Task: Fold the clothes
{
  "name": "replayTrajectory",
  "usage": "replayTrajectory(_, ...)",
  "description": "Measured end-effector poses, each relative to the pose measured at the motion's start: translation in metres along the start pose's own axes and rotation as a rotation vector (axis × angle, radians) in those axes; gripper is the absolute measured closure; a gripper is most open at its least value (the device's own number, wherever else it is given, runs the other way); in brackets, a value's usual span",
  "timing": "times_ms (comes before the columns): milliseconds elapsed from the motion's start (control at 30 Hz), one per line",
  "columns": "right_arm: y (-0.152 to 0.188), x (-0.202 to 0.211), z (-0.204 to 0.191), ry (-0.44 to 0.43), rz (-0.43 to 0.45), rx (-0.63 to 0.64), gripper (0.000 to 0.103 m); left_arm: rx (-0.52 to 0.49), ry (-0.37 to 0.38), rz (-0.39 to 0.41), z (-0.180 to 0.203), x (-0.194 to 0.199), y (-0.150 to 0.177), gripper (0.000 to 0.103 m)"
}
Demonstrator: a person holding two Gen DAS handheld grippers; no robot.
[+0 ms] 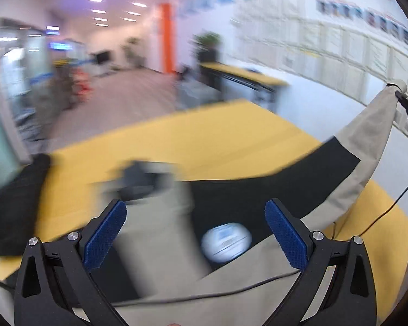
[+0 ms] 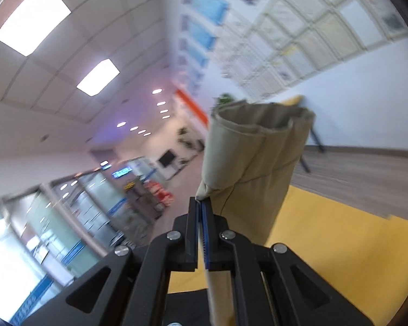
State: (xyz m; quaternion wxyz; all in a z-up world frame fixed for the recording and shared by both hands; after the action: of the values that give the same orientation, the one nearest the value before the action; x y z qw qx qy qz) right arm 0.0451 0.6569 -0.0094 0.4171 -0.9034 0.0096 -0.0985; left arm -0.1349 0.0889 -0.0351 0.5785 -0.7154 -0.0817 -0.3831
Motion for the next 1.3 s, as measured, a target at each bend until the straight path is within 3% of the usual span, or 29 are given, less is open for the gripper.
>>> replayTrajectory(133,0.028,-0.046,-0.105,-0.146,-0.078,0.153,0.100,0.089,-0.227,0.063,-0.109,0.099,0.006,0.000)
replayTrajectory(267,0.107,-0.097,-0.198,-0.222,-0.195,0.280,0.100,0.132,-0.337,0.101,-0.199,0.174,0.048,0.000)
replayTrajectory(333,0.161,-0.118,-0.234,-0.247,-0.268,0.327,0.100,0.147,-0.346,0.096,-0.235,0.198,0.084,0.000)
replayTrajectory(500,0.318,-0.165,-0.304,-0.314,-0.480,0.434,0.101,0.201,-0.306,0.078,-0.273,0.199,0.139,0.000)
replayTrajectory(700,0.507,-0.167,-0.339,-0.309,-0.732,0.613,0.101,0.259,-0.262,0.036,-0.292,0.195,0.191,0.000)
replayTrajectory(833,0.578,-0.147,-0.320,-0.286,-0.823,0.749,0.101,0.263,-0.210,0.013,-0.296,0.172,0.212,0.000)
replayTrajectory(933,0.591,-0.143,-0.313,-0.272,-0.833,0.790,0.100,0.239,-0.160,0.010,-0.287,0.154,0.204,0.000)
replayTrajectory(1100,0.582,-0.143,-0.301,-0.289,-0.900,0.799,0.094,0.148,-0.030,0.044,-0.256,0.118,0.159,0.000)
replayTrajectory(1200,0.559,-0.125,-0.289,-0.298,-0.876,0.777,0.067,0.097,0.065,0.060,-0.231,0.077,0.129,0.000)
replayTrajectory(1267,0.526,-0.112,-0.269,-0.263,-0.819,0.771,0.026,0.052,0.117,0.055,-0.207,0.041,0.110,0.000)
replayTrajectory(1300,0.507,-0.108,-0.254,-0.234,-0.796,0.771,0.021,0.021,0.140,0.049,-0.193,0.019,0.102,0.000)
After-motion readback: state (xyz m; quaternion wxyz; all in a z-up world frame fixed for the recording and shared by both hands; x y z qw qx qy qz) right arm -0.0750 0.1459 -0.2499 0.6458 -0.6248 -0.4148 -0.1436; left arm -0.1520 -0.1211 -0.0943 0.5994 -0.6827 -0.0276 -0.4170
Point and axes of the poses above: each gripper's, at about its wrist camera, not at the fingertips, and x roughly against the way its jaws point, z to its right, y to its underside, the point moved 3 cm from there along -x, roughly the way its jaws point, and after that the axes turned 5 degrees about -z, right-handed, at the moved point
